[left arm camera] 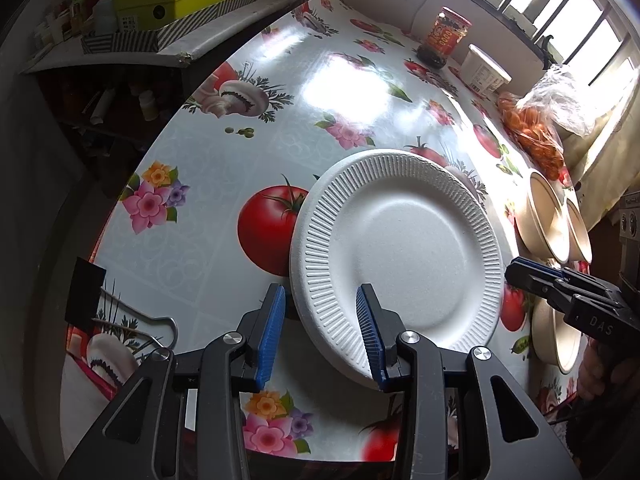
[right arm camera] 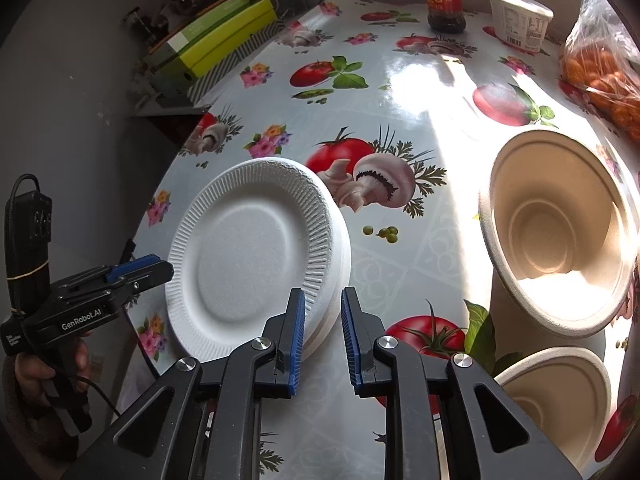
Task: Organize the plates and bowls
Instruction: 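Lower the held plate onto the plate stack with the left gripper, then open the left gripper and move it toward the beige bowls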
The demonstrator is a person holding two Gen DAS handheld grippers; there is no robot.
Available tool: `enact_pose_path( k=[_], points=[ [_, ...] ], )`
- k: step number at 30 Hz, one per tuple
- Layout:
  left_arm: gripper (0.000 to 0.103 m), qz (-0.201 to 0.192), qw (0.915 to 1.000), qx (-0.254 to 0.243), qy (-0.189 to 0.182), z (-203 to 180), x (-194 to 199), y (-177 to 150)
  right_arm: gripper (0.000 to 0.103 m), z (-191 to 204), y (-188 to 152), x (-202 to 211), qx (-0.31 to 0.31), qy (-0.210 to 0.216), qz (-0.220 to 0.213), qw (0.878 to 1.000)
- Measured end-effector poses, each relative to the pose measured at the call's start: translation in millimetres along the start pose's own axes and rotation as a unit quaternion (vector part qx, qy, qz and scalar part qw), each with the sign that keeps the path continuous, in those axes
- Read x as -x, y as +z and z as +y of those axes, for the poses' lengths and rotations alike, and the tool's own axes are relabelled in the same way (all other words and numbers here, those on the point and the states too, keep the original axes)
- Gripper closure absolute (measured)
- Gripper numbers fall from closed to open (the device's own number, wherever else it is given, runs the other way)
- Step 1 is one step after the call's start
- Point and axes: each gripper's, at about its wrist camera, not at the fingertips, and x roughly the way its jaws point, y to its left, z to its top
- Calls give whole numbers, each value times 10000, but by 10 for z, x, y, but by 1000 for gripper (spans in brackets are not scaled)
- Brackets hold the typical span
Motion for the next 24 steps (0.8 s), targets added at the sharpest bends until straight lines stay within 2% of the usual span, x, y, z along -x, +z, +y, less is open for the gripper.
enact_pose_path(
  k=[12, 17, 24],
  points=[
    [64, -380, 9992, -93, 67, 56, 121, 58, 73, -45, 61, 45, -126, -100, -384, 9991],
    [61, -475, 9986, -206, 90, 45, 142, 90, 69, -86, 15, 74, -250, -183, -508, 9982],
    [61, -606, 9972, -439, 81, -79, 140, 104, 63, -111, -55, 219, -354, -498, -851, 9945]
  ],
)
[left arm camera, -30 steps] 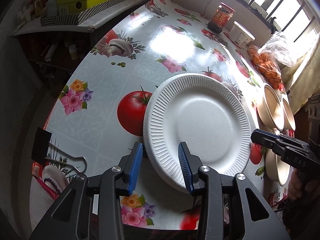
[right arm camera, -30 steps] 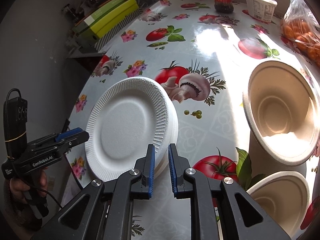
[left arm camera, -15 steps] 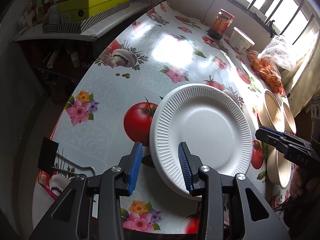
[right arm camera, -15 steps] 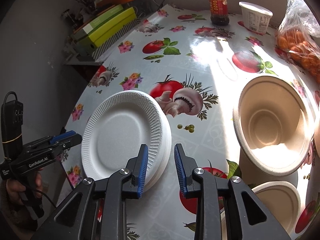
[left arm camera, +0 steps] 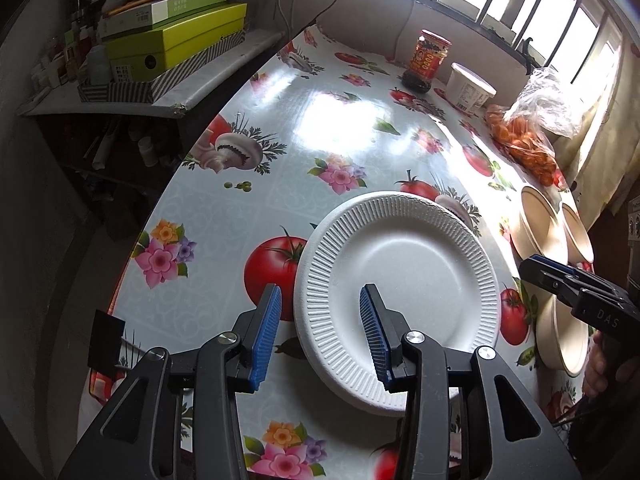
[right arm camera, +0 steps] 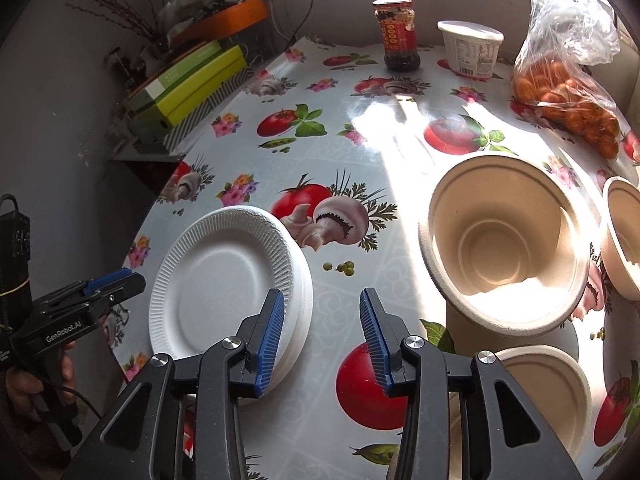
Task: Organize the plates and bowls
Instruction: 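Open the left gripper and move it toward the beige bowls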
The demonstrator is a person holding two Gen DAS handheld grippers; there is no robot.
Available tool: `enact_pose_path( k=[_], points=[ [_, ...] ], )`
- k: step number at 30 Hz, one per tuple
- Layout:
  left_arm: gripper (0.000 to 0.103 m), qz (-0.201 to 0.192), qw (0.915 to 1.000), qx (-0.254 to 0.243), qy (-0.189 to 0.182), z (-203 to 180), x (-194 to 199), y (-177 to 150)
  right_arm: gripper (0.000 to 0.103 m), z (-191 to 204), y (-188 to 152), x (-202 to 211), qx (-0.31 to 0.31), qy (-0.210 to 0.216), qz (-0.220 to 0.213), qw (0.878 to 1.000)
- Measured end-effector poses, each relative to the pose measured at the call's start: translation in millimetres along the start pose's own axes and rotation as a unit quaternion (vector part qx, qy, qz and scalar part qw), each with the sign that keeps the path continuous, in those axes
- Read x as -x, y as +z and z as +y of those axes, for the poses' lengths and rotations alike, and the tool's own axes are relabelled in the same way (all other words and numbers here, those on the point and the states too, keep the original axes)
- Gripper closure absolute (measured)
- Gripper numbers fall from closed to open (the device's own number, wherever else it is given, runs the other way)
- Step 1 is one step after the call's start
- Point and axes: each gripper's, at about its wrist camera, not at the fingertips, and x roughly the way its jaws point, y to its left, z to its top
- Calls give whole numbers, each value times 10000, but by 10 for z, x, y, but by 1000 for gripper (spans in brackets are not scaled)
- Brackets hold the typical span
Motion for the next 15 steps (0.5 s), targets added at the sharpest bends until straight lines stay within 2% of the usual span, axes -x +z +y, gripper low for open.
enact_pose_path(
  k=[15],
  points=[
    [61, -146, 9977, -659, 4, -314, -10, 6, 60, -53, -127, 110, -255, -305, -236, 9989]
  ],
)
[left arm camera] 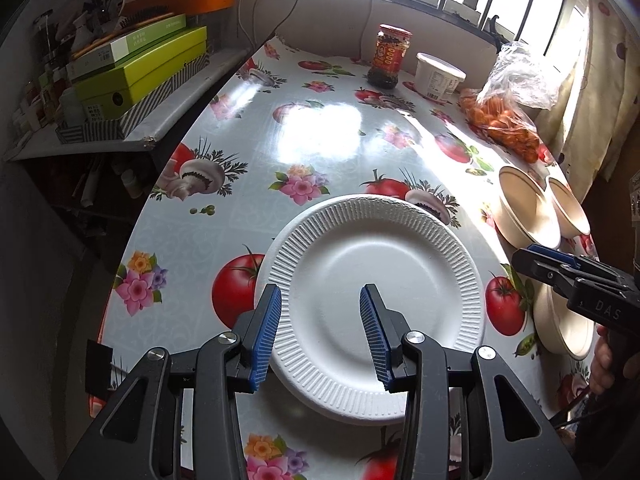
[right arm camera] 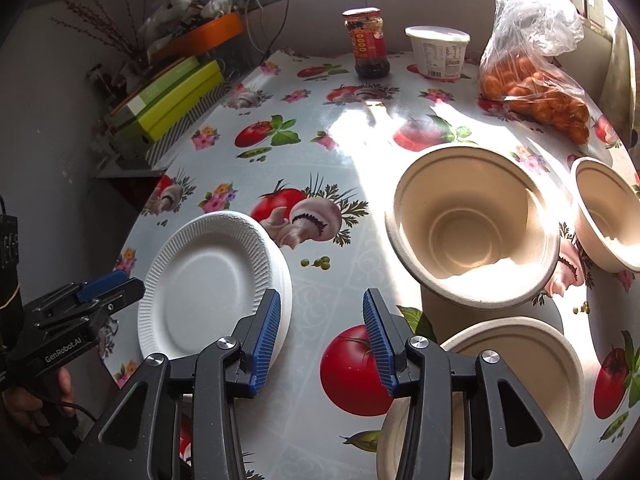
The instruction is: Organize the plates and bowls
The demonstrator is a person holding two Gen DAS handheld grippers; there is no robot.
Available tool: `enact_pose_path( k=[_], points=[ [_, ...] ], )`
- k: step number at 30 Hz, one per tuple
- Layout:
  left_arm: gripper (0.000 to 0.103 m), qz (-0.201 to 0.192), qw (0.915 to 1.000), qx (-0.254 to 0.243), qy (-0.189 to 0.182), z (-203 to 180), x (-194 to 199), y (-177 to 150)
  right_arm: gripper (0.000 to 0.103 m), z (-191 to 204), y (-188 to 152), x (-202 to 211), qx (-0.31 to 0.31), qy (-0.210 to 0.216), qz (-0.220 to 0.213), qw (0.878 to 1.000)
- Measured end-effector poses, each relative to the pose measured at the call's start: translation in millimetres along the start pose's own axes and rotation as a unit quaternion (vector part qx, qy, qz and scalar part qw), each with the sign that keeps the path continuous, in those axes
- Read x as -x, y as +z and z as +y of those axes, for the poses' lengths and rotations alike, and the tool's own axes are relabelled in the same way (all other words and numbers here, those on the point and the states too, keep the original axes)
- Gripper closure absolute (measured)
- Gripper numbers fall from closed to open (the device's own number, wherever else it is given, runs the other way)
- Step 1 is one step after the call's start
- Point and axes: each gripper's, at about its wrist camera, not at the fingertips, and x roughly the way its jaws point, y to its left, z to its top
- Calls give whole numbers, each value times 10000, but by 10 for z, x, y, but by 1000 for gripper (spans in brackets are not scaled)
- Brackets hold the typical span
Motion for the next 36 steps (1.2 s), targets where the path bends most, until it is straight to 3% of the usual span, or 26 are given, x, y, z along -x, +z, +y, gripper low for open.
enact_pose_path(
  k=[19, 24, 36],
  points=[
    [61, -206, 9990, -409, 5, -346, -21, 66, 59, 8, -64, 141, -17, -200, -253, 9995],
    [61, -209, 9976, -588, -309, -554, -62, 120, 54, -120, -137, 322, -166, -469, -469, 9977],
    [61, -144, 9865, -1075, -1224, -1137, -154, 106, 54, -604, -397, 739, -832, -1154, -845, 9862]
  ],
)
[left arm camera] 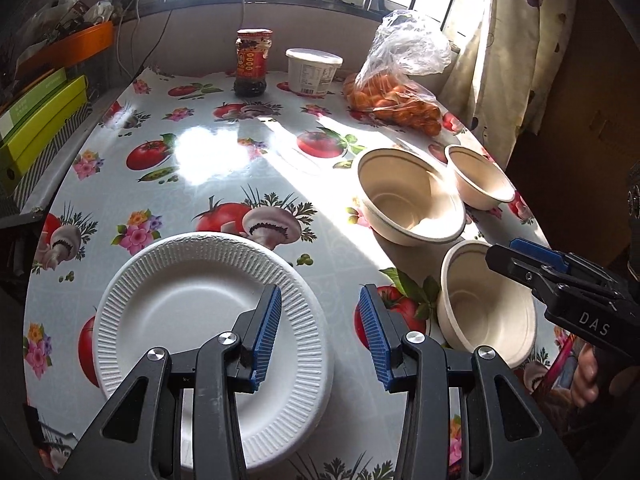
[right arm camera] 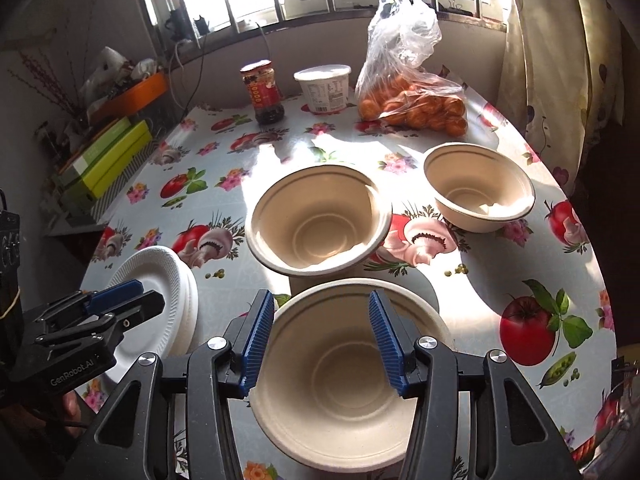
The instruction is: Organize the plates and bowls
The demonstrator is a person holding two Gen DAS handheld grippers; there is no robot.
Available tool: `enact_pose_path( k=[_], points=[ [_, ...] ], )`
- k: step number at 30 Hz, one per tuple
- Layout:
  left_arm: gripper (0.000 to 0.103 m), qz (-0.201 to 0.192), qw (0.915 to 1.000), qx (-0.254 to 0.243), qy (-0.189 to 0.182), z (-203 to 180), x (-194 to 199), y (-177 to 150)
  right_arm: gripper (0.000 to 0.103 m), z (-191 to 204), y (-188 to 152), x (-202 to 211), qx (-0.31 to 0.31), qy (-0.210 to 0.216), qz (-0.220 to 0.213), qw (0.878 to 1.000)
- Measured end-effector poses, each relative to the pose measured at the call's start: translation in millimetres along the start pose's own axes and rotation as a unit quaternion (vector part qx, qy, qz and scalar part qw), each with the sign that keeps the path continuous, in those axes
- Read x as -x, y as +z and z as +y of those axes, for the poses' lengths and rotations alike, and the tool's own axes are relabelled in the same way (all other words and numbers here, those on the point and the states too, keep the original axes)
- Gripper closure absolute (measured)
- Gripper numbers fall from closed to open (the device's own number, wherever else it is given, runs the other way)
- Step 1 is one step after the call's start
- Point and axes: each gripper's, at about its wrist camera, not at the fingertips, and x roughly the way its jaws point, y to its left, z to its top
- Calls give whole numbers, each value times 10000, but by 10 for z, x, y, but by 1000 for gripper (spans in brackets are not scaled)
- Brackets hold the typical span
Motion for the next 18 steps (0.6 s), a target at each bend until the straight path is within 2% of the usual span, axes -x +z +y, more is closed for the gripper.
enact_pose_path(
  k=[8, 18],
  points=[
    [61, 200, 9982, -262, -511, -299, -179, -15, 53, -417, -147, 80, -321, -386, -9, 9987],
    [61, 426, 9963, -267, -695, -524, -310, -39, 53, -663, -273, 32, -428, -316, 111, 9985]
  ],
)
